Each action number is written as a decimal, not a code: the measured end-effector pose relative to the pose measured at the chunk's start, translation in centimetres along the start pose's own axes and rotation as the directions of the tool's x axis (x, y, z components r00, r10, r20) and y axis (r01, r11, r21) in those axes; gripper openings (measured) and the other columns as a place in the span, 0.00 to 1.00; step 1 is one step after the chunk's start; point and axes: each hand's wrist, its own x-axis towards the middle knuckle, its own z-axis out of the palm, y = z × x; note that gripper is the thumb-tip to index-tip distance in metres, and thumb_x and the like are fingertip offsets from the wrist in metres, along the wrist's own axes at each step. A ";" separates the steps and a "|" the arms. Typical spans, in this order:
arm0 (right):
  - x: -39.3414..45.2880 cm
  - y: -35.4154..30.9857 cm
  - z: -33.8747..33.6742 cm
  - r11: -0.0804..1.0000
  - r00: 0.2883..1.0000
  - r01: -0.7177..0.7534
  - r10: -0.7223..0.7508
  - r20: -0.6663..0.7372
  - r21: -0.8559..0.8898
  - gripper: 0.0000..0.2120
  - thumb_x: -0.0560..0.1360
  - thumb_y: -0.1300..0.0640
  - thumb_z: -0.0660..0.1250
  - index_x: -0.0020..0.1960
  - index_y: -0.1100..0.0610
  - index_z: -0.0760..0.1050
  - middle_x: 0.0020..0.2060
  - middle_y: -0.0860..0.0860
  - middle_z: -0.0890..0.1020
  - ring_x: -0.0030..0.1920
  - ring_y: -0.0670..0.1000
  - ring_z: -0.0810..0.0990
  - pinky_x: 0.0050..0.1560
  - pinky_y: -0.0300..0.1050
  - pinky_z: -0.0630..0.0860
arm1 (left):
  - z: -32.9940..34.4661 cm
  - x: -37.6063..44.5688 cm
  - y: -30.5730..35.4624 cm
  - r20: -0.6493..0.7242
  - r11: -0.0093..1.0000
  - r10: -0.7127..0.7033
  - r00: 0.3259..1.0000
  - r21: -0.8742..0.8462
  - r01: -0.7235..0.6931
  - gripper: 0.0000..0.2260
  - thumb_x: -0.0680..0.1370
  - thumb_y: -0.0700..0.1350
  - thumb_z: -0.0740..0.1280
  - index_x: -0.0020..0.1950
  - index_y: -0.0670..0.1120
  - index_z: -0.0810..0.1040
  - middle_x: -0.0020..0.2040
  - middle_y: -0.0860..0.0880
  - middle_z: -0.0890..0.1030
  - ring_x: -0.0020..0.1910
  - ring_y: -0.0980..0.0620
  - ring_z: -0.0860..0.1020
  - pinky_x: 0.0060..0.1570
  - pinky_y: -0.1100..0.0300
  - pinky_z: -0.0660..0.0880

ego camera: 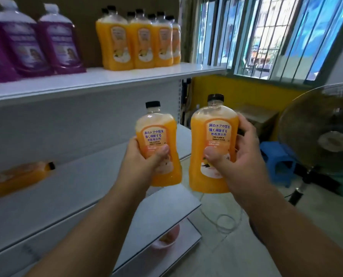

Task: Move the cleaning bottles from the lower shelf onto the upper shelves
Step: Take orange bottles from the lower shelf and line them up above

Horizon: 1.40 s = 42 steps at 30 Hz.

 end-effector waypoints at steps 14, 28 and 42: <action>20.6 -3.7 -3.6 0.933 0.945 0.320 -0.328 0.019 0.166 0.47 0.65 0.43 0.79 0.73 0.29 0.53 0.61 0.40 0.75 0.54 0.41 0.81 0.48 0.50 0.82 | 8.3 14.7 16.4 -0.071 0.961 0.260 0.963 0.118 -0.251 0.36 0.59 0.56 0.77 0.65 0.52 0.71 0.58 0.51 0.81 0.57 0.47 0.80 0.58 0.39 0.78; 39.6 0.2 -4.0 0.906 0.909 0.395 -0.409 0.076 0.154 0.43 0.60 0.47 0.78 0.64 0.23 0.57 0.56 0.40 0.76 0.49 0.38 0.81 0.33 0.35 0.79 | 15.4 33.3 17.4 -0.137 0.872 0.308 0.942 0.437 -0.222 0.29 0.64 0.55 0.81 0.58 0.52 0.70 0.50 0.52 0.81 0.48 0.49 0.83 0.46 0.48 0.83; 49.0 6.0 -4.1 0.885 0.861 0.371 -0.442 0.252 0.283 0.46 0.54 0.42 0.78 0.64 0.25 0.57 0.57 0.44 0.76 0.50 0.40 0.82 0.35 0.41 0.81 | 15.8 37.1 18.8 0.124 0.205 0.570 0.812 0.936 -0.287 0.47 0.64 0.59 0.80 0.71 0.77 0.51 0.72 0.57 0.64 0.66 0.52 0.67 0.51 0.55 0.73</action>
